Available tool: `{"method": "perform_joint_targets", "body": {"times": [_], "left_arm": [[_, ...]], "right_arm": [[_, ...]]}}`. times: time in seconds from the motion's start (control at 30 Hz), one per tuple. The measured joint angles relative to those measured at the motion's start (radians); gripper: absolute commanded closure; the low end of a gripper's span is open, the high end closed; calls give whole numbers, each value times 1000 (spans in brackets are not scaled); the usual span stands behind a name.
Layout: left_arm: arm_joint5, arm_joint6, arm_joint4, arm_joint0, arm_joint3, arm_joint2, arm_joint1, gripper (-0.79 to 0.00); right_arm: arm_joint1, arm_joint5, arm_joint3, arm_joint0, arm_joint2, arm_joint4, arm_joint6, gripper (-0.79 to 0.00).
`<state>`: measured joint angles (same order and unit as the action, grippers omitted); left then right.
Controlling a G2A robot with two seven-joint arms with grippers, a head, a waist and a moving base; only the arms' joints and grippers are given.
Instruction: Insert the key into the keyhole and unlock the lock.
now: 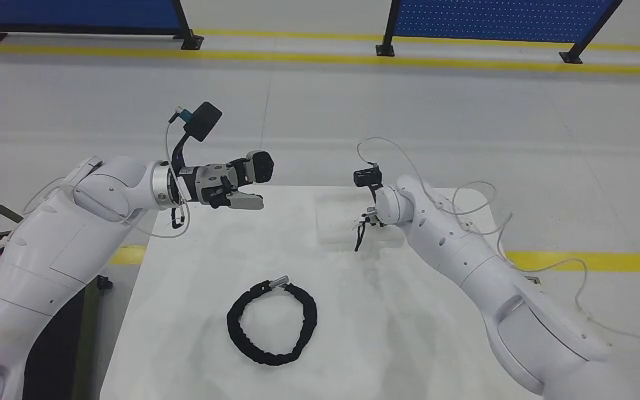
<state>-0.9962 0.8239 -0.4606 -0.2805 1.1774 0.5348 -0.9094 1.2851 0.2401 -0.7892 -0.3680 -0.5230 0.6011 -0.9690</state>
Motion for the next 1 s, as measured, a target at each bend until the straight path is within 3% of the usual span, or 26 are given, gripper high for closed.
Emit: {"method": "perform_joint_targets", "body": {"times": [0.1, 0.2, 0.53, 1.0], "left_arm": [[0, 0, 0, 0, 0, 0, 0, -785], [0, 0, 0, 0, 0, 0, 0, -785], [0, 0, 0, 0, 0, 0, 0, -785], [0, 0, 0, 0, 0, 0, 0, -785]], "right_arm": [[7, 0, 11, 2, -3, 6, -5, -99], [14, 1, 22, 4, -5, 12, -14, 0], [40, 13, 50, 23, -7, 51, -26, 0], [48, 78, -18, 34, -16, 180, -82, 0]]}}
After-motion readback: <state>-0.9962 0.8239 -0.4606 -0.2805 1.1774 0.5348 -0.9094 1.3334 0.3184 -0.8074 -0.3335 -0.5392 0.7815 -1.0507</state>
